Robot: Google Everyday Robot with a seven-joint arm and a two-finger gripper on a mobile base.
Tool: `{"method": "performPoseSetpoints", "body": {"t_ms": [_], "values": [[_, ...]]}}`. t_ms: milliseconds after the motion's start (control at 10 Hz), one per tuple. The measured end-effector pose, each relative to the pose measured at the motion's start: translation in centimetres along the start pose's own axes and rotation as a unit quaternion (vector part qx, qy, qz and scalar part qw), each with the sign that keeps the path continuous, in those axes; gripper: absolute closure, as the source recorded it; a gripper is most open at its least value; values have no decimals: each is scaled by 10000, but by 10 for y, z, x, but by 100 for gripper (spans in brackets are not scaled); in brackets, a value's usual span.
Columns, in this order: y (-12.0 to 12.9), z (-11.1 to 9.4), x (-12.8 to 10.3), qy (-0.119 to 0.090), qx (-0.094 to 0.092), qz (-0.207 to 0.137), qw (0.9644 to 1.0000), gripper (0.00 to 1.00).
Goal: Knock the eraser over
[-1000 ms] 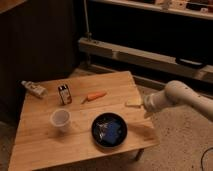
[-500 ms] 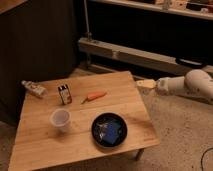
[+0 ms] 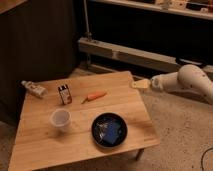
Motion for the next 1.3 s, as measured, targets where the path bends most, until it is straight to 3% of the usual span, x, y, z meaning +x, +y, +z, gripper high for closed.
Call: {"method": "performPoseSetpoints", "body": {"t_ms": [200, 400, 500, 600, 700, 800, 1300], "values": [[-12, 10, -1, -137, -273, -332, 9990, 70], [-27, 27, 3, -225, -244, -306, 9990, 92], [-37, 44, 8, -325, -56, -115, 9994, 100], [-46, 57, 12, -420, 189, 73, 9989, 100], [-52, 69, 12, -551, 537, 367, 9964, 100], [-65, 81, 9, -697, 931, 633, 9912, 100], [-155, 119, -18, -1155, 1778, 590, 9755, 100]]}}
